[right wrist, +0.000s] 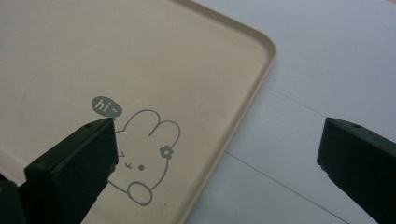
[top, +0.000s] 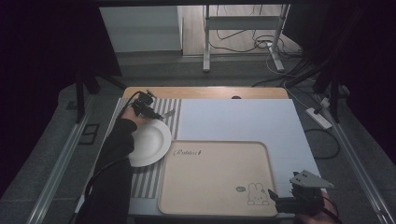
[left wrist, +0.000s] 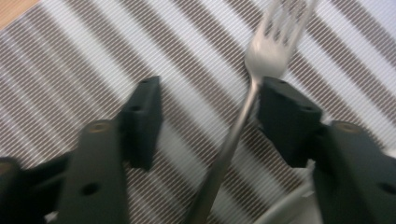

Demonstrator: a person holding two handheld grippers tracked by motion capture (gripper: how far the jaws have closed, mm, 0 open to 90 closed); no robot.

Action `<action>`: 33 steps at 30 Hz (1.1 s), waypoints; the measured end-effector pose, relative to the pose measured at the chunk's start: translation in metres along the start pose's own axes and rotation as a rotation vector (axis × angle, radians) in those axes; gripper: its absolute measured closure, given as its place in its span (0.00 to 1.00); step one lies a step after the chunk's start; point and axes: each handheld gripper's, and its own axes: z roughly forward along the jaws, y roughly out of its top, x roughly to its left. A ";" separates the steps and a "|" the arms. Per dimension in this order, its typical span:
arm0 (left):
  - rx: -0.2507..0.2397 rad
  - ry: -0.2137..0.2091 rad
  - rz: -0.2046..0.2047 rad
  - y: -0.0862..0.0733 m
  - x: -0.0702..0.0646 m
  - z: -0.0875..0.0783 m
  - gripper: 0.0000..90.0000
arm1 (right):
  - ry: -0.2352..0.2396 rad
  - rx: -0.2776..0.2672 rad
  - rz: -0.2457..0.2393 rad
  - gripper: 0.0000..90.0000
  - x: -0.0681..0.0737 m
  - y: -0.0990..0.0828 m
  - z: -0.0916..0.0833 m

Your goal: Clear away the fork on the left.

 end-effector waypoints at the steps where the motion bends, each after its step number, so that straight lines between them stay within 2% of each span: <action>1: 0.005 0.000 -0.002 -0.002 0.002 -0.002 0.57 | 0.000 0.000 0.001 0.00 0.000 0.000 0.000; 7: 0.007 -0.007 -0.014 -0.016 0.010 -0.009 0.77 | -0.003 0.002 -0.003 0.00 0.000 0.000 0.000; 9: 0.002 -0.015 -0.013 -0.020 0.011 -0.011 0.89 | -0.003 0.003 -0.004 0.00 0.000 0.000 0.000; 12: -0.001 -0.040 -0.020 -0.023 0.013 -0.012 0.93 | -0.003 0.003 -0.005 0.00 0.000 0.000 0.000; 13: 0.000 -0.056 -0.035 -0.024 0.015 -0.012 0.94 | -0.003 0.003 -0.004 0.00 0.001 0.000 0.000; 15: -0.004 -0.062 -0.031 -0.026 0.017 -0.013 0.94 | -0.003 0.002 -0.003 0.00 0.000 0.000 0.000; 17: -0.005 -0.037 -0.032 -0.028 0.019 -0.014 0.94 | -0.002 0.001 -0.001 0.00 0.000 0.000 0.000; 21: -0.005 -0.006 -0.067 -0.034 0.025 -0.021 0.94 | 0.000 0.000 0.002 0.00 0.000 0.000 0.000; 30: -0.001 0.058 -0.082 -0.046 0.036 -0.058 0.94 | 0.000 -0.002 0.004 0.00 0.000 0.000 -0.001; 33: -0.009 0.056 -0.083 -0.050 0.038 -0.072 0.94 | -0.001 -0.002 0.004 0.00 0.000 0.000 -0.001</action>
